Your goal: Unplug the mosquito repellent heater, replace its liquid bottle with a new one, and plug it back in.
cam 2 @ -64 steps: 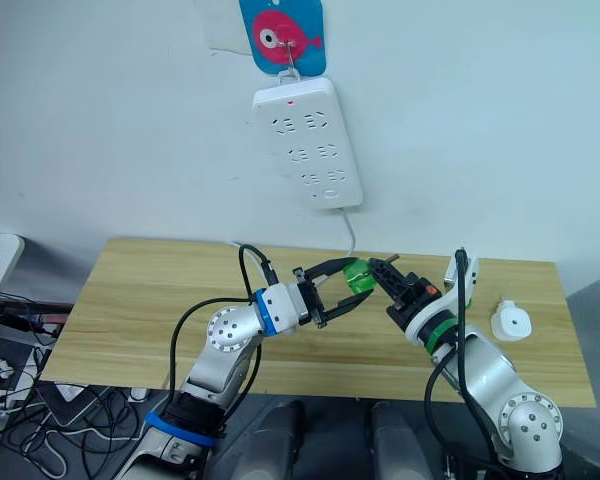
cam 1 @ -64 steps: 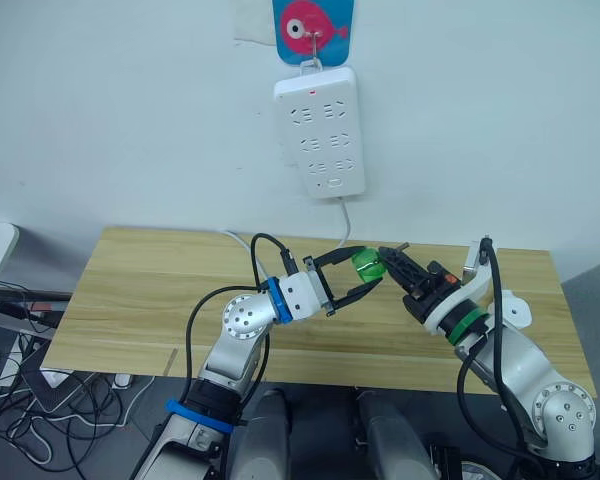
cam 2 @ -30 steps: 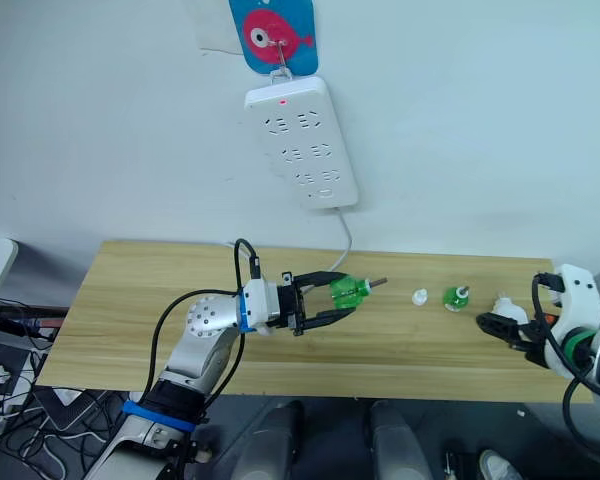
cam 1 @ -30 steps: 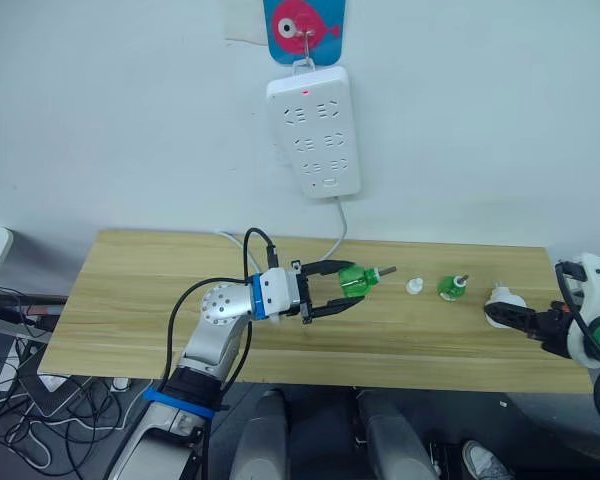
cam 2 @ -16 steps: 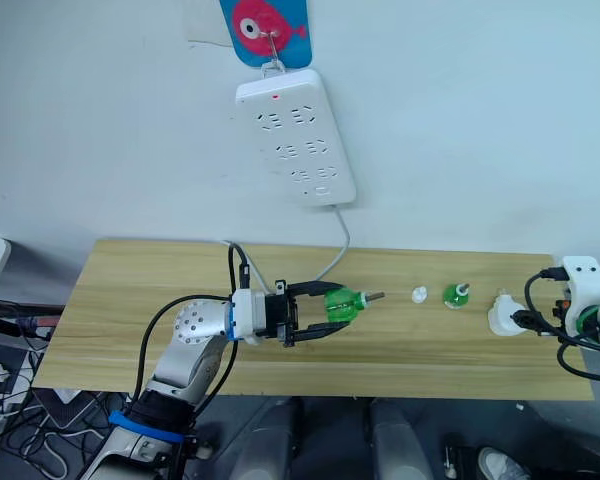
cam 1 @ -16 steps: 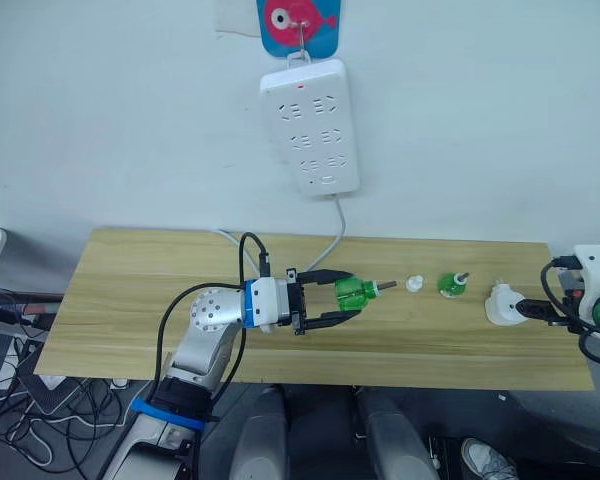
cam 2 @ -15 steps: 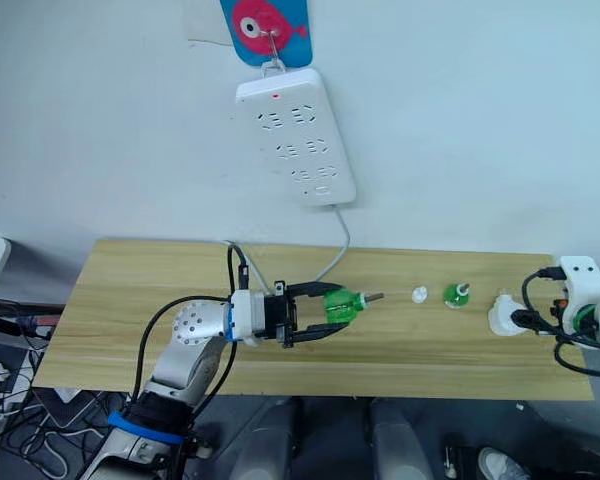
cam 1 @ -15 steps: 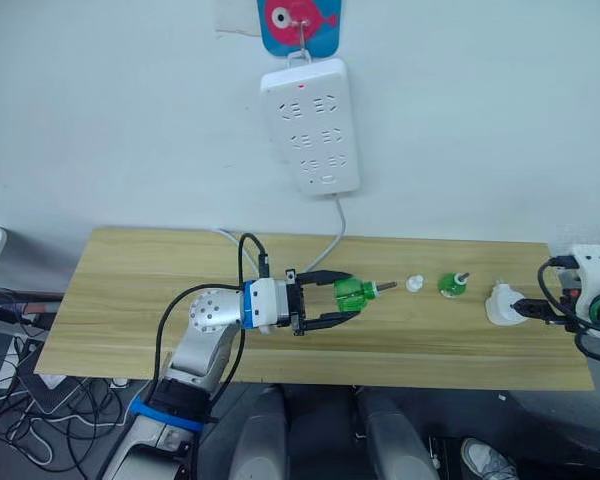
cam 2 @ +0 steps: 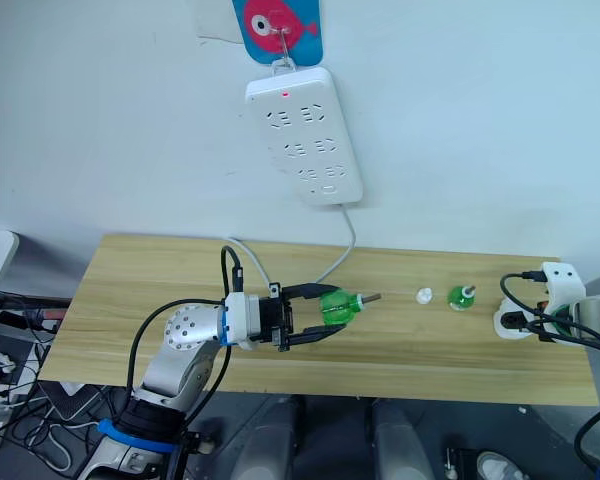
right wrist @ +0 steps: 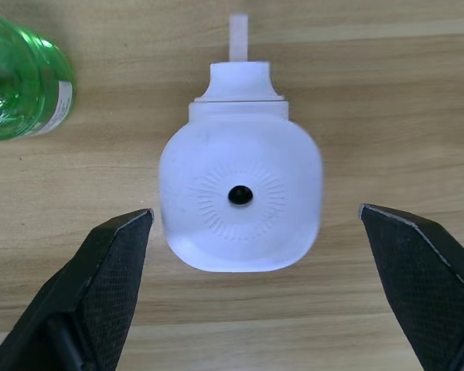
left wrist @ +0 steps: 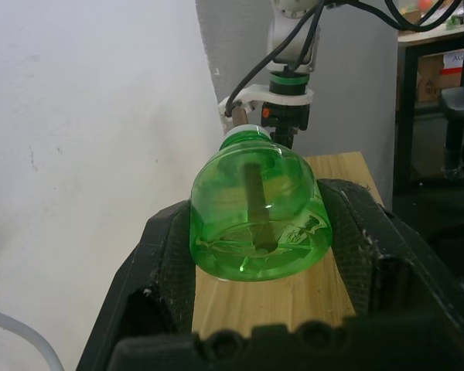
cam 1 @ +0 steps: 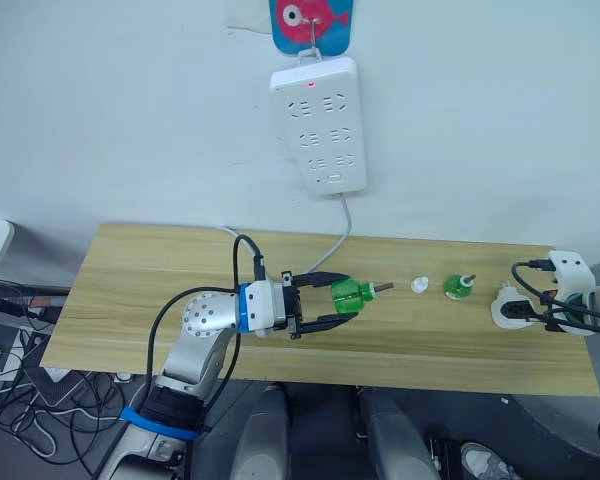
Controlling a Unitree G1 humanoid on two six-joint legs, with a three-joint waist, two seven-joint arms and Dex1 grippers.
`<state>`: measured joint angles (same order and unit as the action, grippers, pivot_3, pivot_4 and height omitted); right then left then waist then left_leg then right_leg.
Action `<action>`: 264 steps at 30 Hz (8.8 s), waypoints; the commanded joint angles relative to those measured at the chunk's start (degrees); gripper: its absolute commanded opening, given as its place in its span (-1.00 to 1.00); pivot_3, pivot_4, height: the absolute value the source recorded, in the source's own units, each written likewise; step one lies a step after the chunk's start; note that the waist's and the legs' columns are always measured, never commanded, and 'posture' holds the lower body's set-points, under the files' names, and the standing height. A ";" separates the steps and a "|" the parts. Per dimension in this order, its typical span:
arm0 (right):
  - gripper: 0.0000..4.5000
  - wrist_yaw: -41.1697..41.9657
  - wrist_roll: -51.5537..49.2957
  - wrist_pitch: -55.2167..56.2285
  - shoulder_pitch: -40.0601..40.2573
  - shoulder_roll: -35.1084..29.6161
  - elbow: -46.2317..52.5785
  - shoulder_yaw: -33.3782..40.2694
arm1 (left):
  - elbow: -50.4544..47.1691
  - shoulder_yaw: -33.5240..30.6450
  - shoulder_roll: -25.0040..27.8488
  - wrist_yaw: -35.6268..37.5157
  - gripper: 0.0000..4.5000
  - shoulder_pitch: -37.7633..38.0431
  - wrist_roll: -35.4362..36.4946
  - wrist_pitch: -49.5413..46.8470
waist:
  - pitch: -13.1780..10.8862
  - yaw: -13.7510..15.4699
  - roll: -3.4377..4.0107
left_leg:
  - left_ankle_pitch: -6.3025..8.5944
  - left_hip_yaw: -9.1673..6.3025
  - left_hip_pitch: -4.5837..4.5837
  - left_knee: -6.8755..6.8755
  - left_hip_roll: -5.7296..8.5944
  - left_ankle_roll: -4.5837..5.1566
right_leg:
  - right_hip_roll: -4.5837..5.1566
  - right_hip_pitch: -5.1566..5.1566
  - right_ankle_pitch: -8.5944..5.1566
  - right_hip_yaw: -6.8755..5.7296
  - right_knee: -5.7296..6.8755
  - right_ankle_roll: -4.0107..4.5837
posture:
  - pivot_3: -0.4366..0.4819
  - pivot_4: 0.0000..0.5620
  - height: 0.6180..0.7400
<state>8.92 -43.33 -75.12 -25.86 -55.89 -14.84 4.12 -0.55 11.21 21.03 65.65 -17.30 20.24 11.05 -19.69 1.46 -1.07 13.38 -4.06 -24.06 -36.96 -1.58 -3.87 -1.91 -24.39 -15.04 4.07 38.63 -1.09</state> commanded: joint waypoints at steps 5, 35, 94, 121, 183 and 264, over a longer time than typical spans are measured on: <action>0.99 2.50 6.62 -0.61 -1.22 2.11 -2.00 3.47 | -3.07 -0.50 0.15 -0.45 0.01 0.37 0.89 -0.38 | -0.01 0.01 -0.01 | 0.00 0.00 -0.01 0.01 0.01 0.00 | 0.00 0.00 0.00 0.00 -0.01 0.00 | 0.39 0.34 1.00; 0.99 24.37 24.01 10.50 -4.76 3.25 -12.33 -2.79 | -3.81 -0.73 0.69 -0.19 0.01 1.03 0.86 -1.30 | -1.31 0.03 0.00 | 0.00 0.01 0.01 0.01 0.01 0.00 | 0.02 -0.01 0.00 0.02 0.00 -0.01 | 0.43 0.39 1.00; 0.32 12.30 -69.67 12.12 23.51 -3.50 37.08 13.10 | 1.01 0.46 -0.73 11.66 0.01 -5.82 4.47 3.38 | -1.51 0.05 0.14 | 0.00 -0.10 -0.47 -0.07 0.01 0.00 | 0.04 -0.34 0.04 -0.18 -0.05 -0.17 | 0.32 0.25 1.00; 0.32 5.52 -69.67 16.59 20.34 -1.07 39.59 7.45 | 3.90 1.65 -3.17 12.44 0.01 -7.81 2.88 5.80 | -1.51 0.03 0.14 | -0.01 -0.12 -0.46 -0.13 0.00 0.00 | 0.06 -0.34 0.05 -0.17 0.06 -0.16 | 0.30 0.26 1.00; 0.32 -5.83 -69.67 19.62 15.67 -0.29 42.67 -1.57 | 6.44 3.31 -4.18 11.82 0.01 -8.27 -0.35 8.42 | -1.41 0.02 0.12 | -0.03 -0.18 -0.44 -0.28 0.00 0.01 | 0.07 -0.34 0.06 -0.29 0.29 -0.14 | 0.30 0.18 1.00; -0.99 -0.89 -61.27 16.32 20.80 -1.36 39.42 4.47 | 3.20 2.10 -3.17 10.69 0.01 -7.77 2.56 2.60 | -1.37 0.07 0.08 | -0.03 -0.44 -0.65 -0.95 -0.02 0.04 | 0.11 -0.19 0.14 -0.30 0.36 -0.26 | 0.33 0.18 1.00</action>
<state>8.23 -101.41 -58.19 -6.08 -56.86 21.69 7.70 4.53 13.17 18.29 76.69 -25.21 22.29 12.94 -21.06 1.53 -0.99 13.36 -4.52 -24.72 -37.90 -1.60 -3.83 -1.80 -24.59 -14.90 3.76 38.99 -1.35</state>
